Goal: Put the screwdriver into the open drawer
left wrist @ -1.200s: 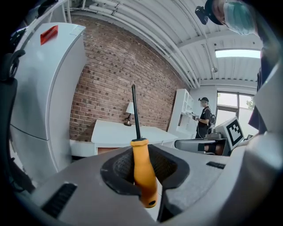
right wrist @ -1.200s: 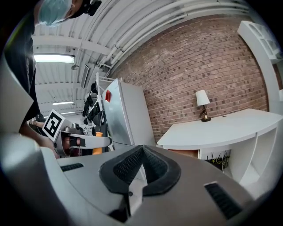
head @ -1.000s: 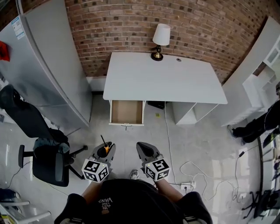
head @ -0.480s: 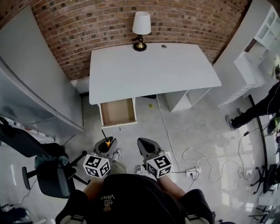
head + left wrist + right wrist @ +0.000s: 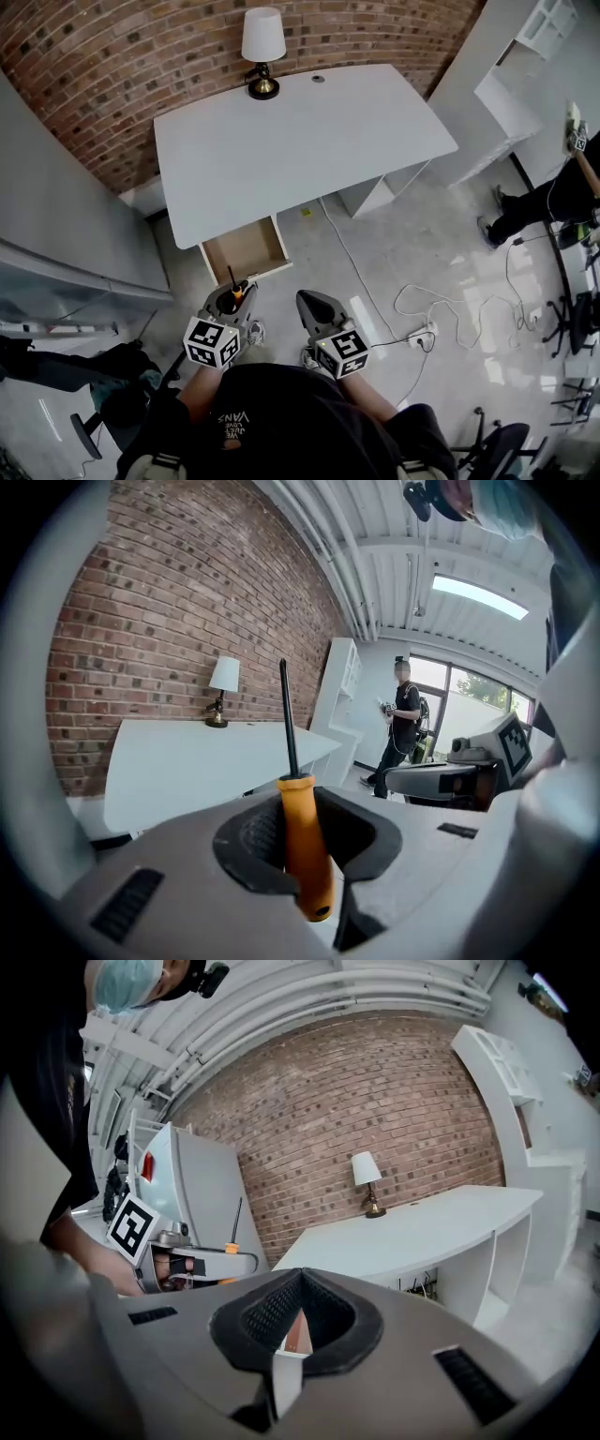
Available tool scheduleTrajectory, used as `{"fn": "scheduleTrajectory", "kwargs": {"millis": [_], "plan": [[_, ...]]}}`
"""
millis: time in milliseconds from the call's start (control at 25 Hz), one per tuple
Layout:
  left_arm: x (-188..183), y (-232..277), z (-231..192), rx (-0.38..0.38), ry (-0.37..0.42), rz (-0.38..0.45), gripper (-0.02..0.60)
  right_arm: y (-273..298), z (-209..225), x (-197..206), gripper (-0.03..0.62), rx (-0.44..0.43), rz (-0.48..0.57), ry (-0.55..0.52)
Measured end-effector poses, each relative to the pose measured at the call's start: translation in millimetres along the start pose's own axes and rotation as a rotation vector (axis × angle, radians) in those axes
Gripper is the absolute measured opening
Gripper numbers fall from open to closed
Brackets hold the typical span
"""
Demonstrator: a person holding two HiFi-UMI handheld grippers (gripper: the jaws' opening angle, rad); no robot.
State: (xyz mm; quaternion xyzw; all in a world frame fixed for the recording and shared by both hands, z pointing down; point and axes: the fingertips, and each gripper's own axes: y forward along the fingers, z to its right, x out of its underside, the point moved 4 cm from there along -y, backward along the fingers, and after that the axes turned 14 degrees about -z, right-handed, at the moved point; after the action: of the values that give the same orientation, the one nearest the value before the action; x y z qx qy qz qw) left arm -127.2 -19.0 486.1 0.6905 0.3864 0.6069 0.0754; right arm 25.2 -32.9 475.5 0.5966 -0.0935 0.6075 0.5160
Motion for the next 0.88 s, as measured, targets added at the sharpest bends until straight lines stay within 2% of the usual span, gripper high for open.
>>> {"fn": "scheduleTrajectory", "kwargs": {"millis": [560,680,880], "plan": [[18.4,74.6,-78.2,0.211,0.185,-0.198,0.067,60.9,12.4,-8.4,-0.005,0.237,0.041,0.151],[27.9,95.2,-86.3,0.223,0.221,-0.240,0.067,64.9,14.6,-1.3,-0.003,0.256,0.044,0.193],[54.1,137.8,-92.4,0.225,0.249,-0.317,0.067,69.6,22.6,14.7,-0.005,0.240,0.013,0.217]]}}
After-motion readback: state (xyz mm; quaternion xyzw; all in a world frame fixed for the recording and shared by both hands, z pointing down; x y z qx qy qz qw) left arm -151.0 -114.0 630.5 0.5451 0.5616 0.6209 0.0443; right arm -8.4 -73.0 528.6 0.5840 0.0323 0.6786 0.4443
